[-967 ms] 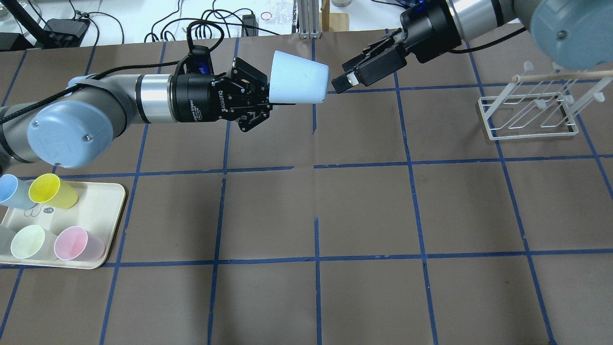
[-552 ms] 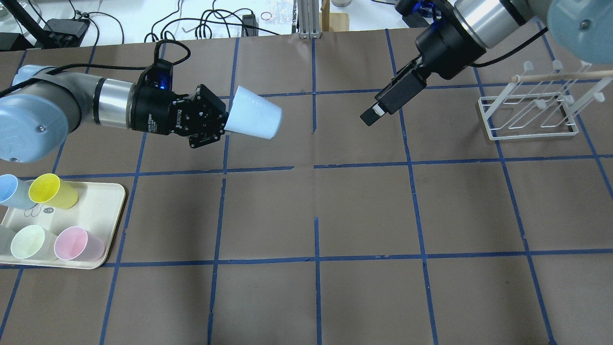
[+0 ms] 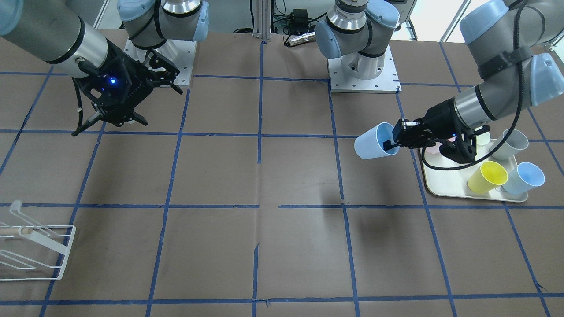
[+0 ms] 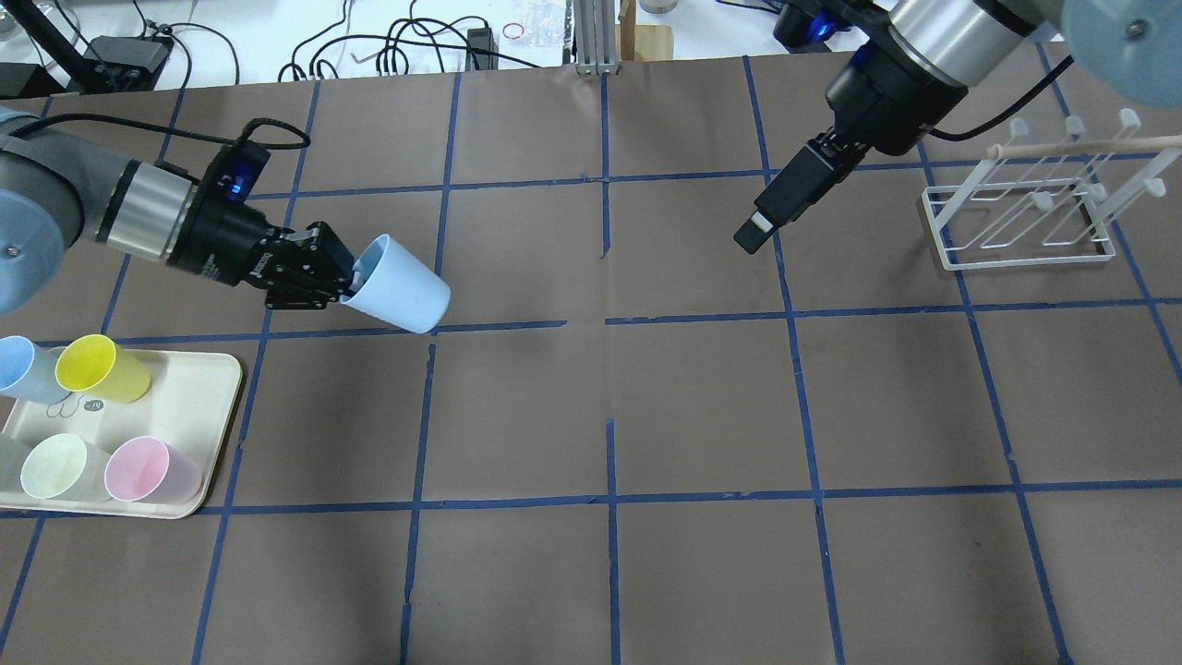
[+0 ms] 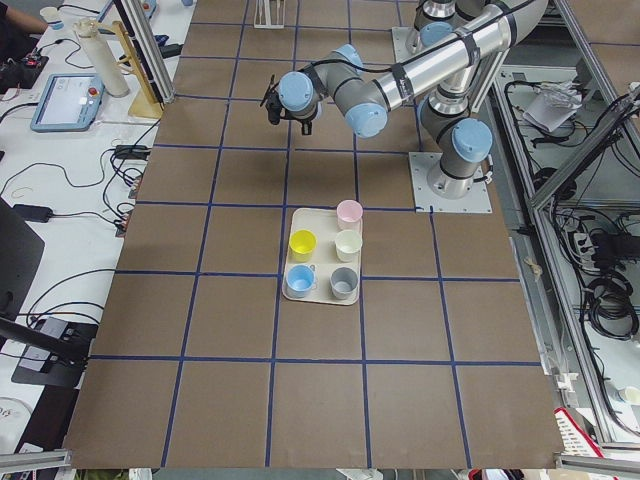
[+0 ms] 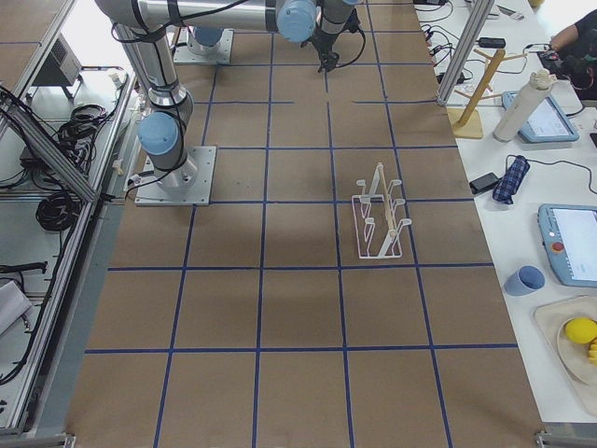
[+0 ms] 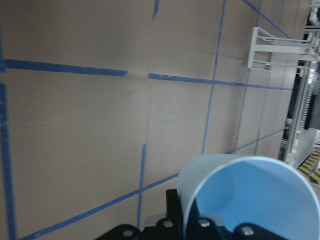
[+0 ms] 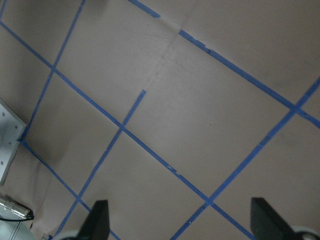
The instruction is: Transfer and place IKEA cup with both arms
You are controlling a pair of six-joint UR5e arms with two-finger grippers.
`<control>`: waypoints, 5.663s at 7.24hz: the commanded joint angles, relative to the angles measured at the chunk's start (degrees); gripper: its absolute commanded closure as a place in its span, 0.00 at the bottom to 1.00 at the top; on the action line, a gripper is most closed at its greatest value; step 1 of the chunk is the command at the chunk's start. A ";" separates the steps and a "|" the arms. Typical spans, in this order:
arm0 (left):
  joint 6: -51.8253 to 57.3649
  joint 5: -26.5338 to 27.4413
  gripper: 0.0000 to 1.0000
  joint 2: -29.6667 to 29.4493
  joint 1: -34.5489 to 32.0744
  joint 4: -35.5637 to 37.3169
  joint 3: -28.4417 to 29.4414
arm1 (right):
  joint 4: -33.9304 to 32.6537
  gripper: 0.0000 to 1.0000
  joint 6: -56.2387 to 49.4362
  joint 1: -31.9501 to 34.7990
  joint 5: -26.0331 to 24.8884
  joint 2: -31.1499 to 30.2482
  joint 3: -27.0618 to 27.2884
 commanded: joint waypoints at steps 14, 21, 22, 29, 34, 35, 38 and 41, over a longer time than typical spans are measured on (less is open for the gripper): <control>35.87 18.91 1.00 -13.34 13.01 30.04 -4.03 | -21.54 0.00 49.54 8.97 -16.95 -2.26 1.47; 29.12 19.00 0.00 -11.50 11.61 28.20 -0.70 | -21.54 0.00 49.63 7.39 -16.95 -2.61 1.56; 26.93 18.65 0.00 -10.28 9.95 23.48 1.75 | -21.54 0.00 49.54 7.47 -16.86 -2.61 1.47; -27.87 23.56 0.00 -2.02 -28.69 -5.47 23.38 | -21.45 0.00 49.45 7.21 -16.86 -2.61 1.56; -32.95 25.24 0.00 0.02 -30.32 -5.13 23.31 | -21.28 0.00 49.54 7.21 -17.12 -2.70 1.56; -33.56 25.24 0.00 -0.07 -30.32 -4.95 23.74 | -21.28 0.00 49.63 7.21 -17.12 -2.70 1.56; -33.21 25.15 0.00 -0.16 -30.06 -4.95 24.01 | -21.28 0.00 49.54 7.30 -17.12 -2.70 1.56; -33.21 25.15 0.00 -1.20 -29.88 -4.78 24.01 | -21.36 0.00 49.63 7.21 -17.12 -2.70 1.56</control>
